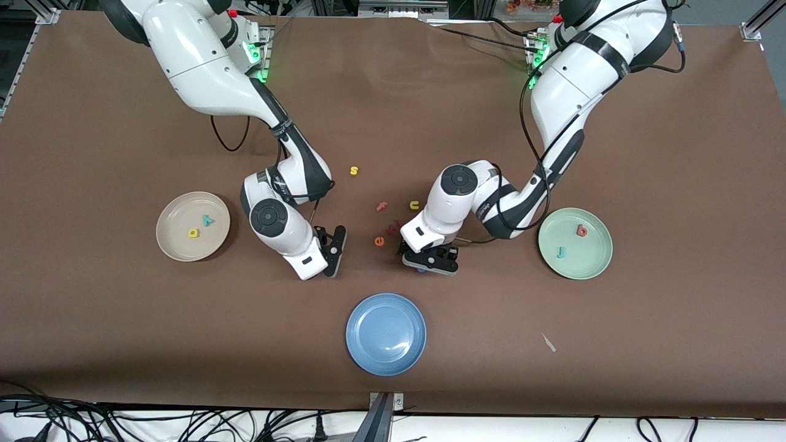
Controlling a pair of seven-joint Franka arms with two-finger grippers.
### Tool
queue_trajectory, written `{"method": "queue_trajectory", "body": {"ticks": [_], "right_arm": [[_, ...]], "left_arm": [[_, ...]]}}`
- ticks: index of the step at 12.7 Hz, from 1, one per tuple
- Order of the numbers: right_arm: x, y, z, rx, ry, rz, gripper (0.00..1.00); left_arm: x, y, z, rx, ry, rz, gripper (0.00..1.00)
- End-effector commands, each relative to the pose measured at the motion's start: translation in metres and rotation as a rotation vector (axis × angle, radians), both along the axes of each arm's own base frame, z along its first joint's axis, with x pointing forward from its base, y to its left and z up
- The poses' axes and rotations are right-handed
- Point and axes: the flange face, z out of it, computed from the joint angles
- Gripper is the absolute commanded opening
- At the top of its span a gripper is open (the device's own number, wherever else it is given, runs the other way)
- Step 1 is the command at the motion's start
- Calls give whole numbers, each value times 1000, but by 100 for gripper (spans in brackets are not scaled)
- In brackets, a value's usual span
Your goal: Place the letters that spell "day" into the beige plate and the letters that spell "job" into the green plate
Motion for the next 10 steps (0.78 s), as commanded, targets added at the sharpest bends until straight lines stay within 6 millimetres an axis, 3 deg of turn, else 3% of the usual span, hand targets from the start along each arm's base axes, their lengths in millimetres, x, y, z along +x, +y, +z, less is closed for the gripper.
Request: {"method": "queue_trajectory", "body": {"ticks": [1, 3, 7, 10], "right_arm": [[-2, 1, -7, -14, 32, 11, 13], [-4, 1, -7, -19, 50, 5, 9], [-6, 1, -7, -24, 68, -11, 0], [6, -3, 14, -38, 102, -21, 0]], "left_arm": [[4, -4, -5, 20, -31, -29, 65], [6, -1, -8, 16, -40, -32, 57], [7, 2, -15, 33, -71, -55, 56], [6, 2, -15, 35, -70, -55, 47]]}}
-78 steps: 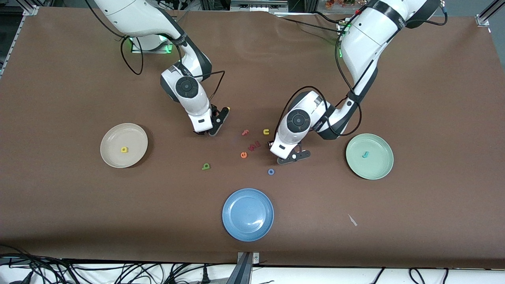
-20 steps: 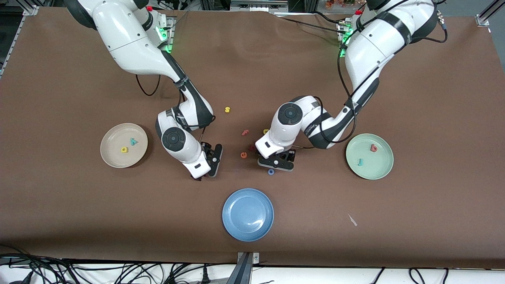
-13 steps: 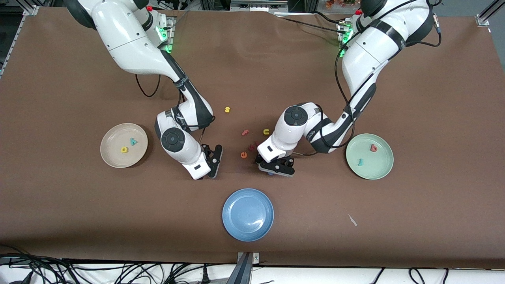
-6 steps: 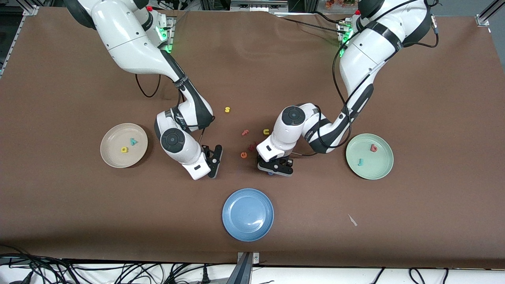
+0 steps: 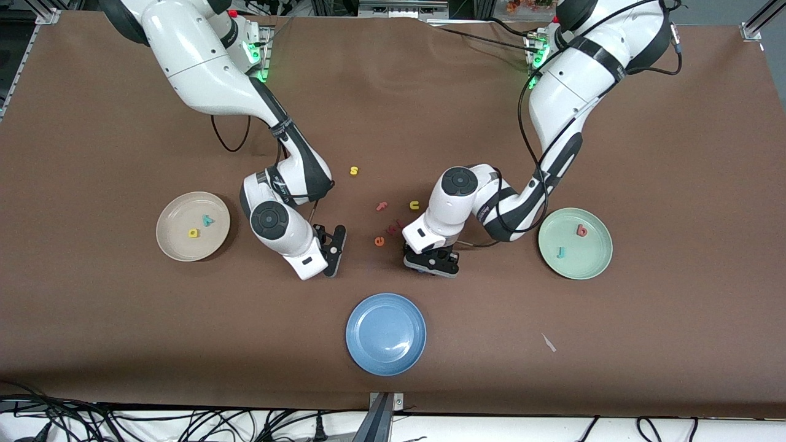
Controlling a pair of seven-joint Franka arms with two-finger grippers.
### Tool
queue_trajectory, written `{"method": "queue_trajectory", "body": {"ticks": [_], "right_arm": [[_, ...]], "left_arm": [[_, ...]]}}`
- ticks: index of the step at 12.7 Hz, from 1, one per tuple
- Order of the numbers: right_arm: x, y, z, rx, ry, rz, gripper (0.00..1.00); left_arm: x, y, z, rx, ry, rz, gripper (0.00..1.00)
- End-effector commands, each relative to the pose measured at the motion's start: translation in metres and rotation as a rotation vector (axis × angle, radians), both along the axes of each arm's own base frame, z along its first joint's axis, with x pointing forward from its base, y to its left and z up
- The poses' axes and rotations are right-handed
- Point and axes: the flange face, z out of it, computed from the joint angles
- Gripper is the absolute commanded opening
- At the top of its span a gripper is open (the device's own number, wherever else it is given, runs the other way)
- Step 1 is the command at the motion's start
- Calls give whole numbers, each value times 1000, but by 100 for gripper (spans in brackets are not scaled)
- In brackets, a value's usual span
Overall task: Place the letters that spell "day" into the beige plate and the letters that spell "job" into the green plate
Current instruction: 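Drop the green d on the beige plate while the left drops o on green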
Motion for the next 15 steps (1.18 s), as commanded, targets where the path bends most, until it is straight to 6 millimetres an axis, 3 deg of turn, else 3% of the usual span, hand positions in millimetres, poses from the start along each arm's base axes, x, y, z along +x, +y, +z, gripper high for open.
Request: {"method": "queue_trajectory", "body": {"ticks": [1, 4, 5, 9, 13, 15], "right_arm": [[17, -13, 30, -30, 81, -60, 0], [23, -59, 69, -88, 179, -170, 0], [25, -86, 72, -131, 214, -211, 0], [10, -181, 92, -238, 247, -385, 0], [-1, -258, 68, -316, 302, -532, 0], [-1, -290, 56, -321, 324, -562, 1]], "left_arm": [[2, -5, -4, 14, -27, -25, 36], [4, -4, -1, 4, -24, -6, 4], [7, -2, 7, 5, -33, -4, 1], [7, 10, 37, 126, 6, 19, 1], [7, 29, 94, 296, 50, 74, 2], [15, 58, 123, 403, 79, 6, 2]]}}
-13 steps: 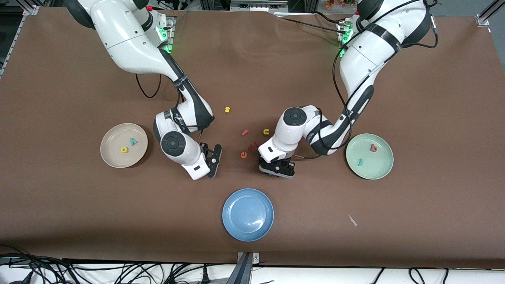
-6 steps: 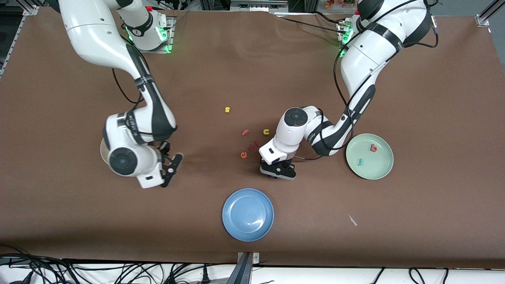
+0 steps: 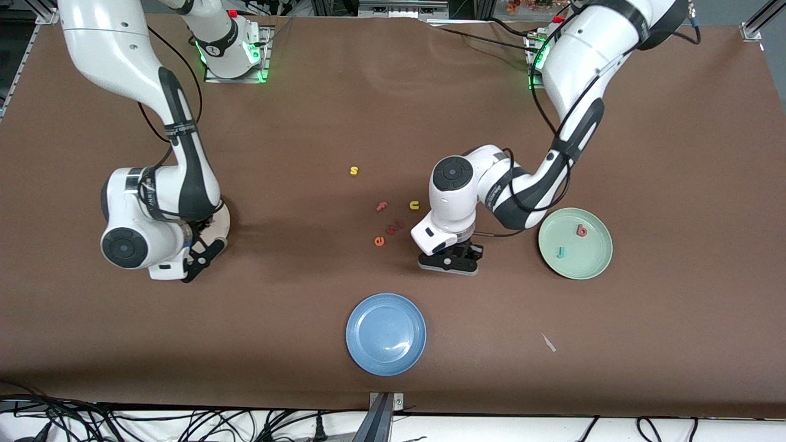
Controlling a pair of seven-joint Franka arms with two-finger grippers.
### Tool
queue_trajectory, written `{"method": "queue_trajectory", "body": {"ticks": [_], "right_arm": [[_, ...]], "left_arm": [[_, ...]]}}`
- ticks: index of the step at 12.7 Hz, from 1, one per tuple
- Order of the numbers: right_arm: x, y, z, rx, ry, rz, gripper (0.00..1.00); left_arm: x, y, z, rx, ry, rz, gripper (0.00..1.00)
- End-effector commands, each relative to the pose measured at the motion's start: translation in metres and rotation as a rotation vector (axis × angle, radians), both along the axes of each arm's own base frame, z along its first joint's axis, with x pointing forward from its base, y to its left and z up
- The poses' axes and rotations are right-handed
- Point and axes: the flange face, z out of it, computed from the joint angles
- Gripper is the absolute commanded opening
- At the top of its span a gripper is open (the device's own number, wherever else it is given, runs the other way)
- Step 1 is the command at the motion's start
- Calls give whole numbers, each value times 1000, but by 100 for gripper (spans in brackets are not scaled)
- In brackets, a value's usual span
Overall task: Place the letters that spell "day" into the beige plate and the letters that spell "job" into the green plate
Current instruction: 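Drop the green d on the beige plate while the left drops o on green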
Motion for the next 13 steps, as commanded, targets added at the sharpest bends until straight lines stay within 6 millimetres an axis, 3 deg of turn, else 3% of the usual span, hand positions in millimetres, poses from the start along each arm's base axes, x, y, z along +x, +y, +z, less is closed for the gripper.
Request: {"method": "queue_trajectory", "body": {"ticks": [1, 2, 4, 7, 8, 11, 13], "right_arm": [[-5, -25, -12, 6, 11, -52, 21], [-4, -25, -10, 6, 9, -51, 99], [2, -3, 4, 15, -17, -40, 100], [4, 7, 8, 78, -28, -81, 100], [6, 8, 10, 83, -34, -83, 100], [11, 14, 26, 43, -73, -193, 100], [5, 40, 41, 15, -78, -230, 100]], "left_arm": [[12, 49, 40, 148, 61, -147, 3], [21, 75, 51, 194, 110, -223, 3], [33, 124, 63, 160, 223, -292, 3], [48, 205, 54, 97, 389, -372, 3], [49, 224, 47, 59, 433, -394, 4], [35, 247, 8, 40, 518, -402, 4], [24, 244, -11, 41, 551, -384, 4]]}}
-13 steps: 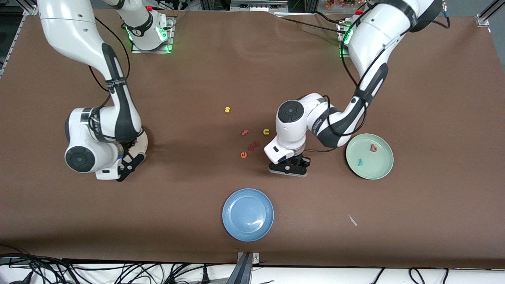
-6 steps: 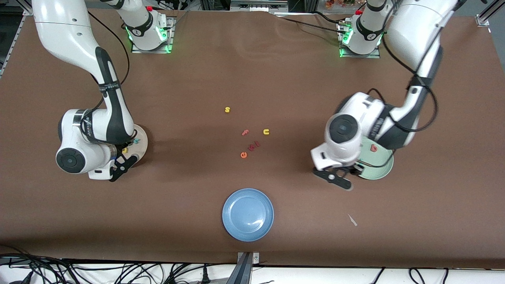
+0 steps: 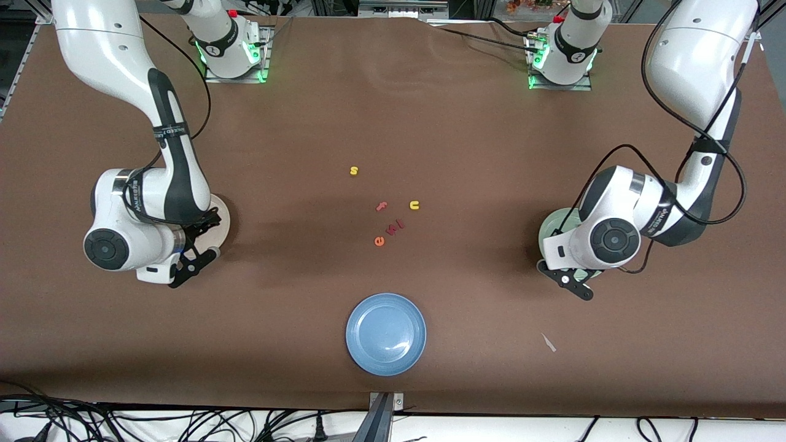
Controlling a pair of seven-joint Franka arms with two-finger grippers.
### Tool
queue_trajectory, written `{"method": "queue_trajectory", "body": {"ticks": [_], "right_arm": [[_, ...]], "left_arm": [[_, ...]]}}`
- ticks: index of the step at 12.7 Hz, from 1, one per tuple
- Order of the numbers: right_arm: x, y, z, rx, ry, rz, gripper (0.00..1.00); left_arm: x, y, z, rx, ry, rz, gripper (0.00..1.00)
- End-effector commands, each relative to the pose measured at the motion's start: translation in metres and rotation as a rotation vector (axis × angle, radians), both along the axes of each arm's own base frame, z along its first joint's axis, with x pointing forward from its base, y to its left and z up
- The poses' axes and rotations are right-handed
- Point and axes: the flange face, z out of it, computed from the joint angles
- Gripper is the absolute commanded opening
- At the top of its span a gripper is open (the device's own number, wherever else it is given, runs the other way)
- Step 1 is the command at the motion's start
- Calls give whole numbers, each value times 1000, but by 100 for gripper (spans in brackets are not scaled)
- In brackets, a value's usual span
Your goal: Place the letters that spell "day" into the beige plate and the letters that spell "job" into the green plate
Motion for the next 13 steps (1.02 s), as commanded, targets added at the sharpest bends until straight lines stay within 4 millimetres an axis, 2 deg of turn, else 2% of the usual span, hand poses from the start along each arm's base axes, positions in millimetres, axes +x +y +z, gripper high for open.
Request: {"method": "queue_trajectory", "body": {"ticks": [1, 2, 3, 4, 5, 6, 7, 8, 9, 10, 11, 12, 13], "right_arm": [[-12, 28, 23, -33, 21, -75, 100], [-15, 36, 31, -52, 24, -110, 100], [-19, 39, 48, -71, 1, -179, 100], [-32, 44, 69, -83, -17, -271, 100], [-46, 52, 90, -79, -37, -345, 100], [-59, 55, 110, -76, -59, -404, 100], [-70, 59, 124, -81, -87, -452, 100], [-83, 59, 136, -95, -117, -496, 100], [-95, 51, 148, -93, -168, -542, 100], [-105, 36, 171, -63, -223, -568, 100], [-112, 26, 187, -52, -240, -576, 100], [-118, 21, 208, -50, -249, -557, 100], [-123, 5, 236, -73, -272, -555, 100]], "left_arm": [[-15, -3, -22, -5, 46, 3, 4], [-17, 8, -33, -5, 52, 11, 4], [-21, 15, -45, -22, 40, 16, 4], [-25, 20, -55, -32, 36, 18, 5], [-26, 32, -57, -33, 42, 36, 6], [-32, 35, -62, -30, 55, 37, 7], [-37, 38, -67, -32, 60, 38, 7], [-39, 47, -73, -36, 63, 51, 7], [-43, 46, -77, -43, 63, 49, 11], [-48, 43, -84, -52, 61, 44, 32], [-51, 43, -87, -65, 57, 49, 93], [-49, 53, -83, -64, 52, 64, 100], [-48, 55, -77, -63, 46, 69, 100]]}}
